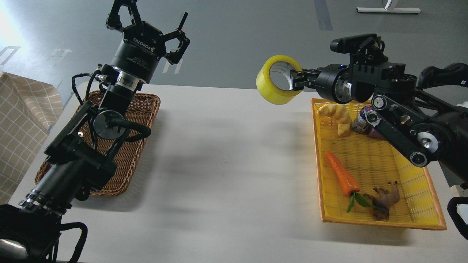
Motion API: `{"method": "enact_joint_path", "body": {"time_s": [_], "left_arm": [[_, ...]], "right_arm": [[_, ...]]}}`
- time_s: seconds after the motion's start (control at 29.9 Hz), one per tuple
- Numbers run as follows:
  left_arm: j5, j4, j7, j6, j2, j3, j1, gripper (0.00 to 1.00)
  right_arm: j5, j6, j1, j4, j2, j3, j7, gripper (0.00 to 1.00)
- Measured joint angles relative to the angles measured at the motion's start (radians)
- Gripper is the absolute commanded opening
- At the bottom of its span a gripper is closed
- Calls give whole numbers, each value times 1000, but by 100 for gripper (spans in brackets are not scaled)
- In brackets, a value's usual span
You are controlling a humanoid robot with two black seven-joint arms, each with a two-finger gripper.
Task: Place and transfer tape with both arms
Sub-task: 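Lift the tape roll and carry it toward the table center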
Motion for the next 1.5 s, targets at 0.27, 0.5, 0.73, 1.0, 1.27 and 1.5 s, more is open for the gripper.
{"method": "enact_joint_path", "body": {"time_s": [0.27,0.5,0.73,1.0,1.27,1.5], "left_arm": [[0,-3,0,0,-2,-1,8,98],[0,-4,0,0,-1,0,10,98],[0,-5,0,0,0,0,10,98],[0,-5,0,0,-1,-1,10,98],[0,-5,0,0,-3,-2,10,98],[0,-5,0,0,-3,-2,10,98]], "right_arm": [[-1,0,30,-71,87,-30,0,0],[-1,0,34,-136,161,-58,2,0],[-2,0,30,-148,216,-107,2,0],[-5,0,16,-192,281,-139,1,0],[-5,0,4,-224,309,-175,0,0],[-4,0,-7,-253,310,-204,0,0]]}}
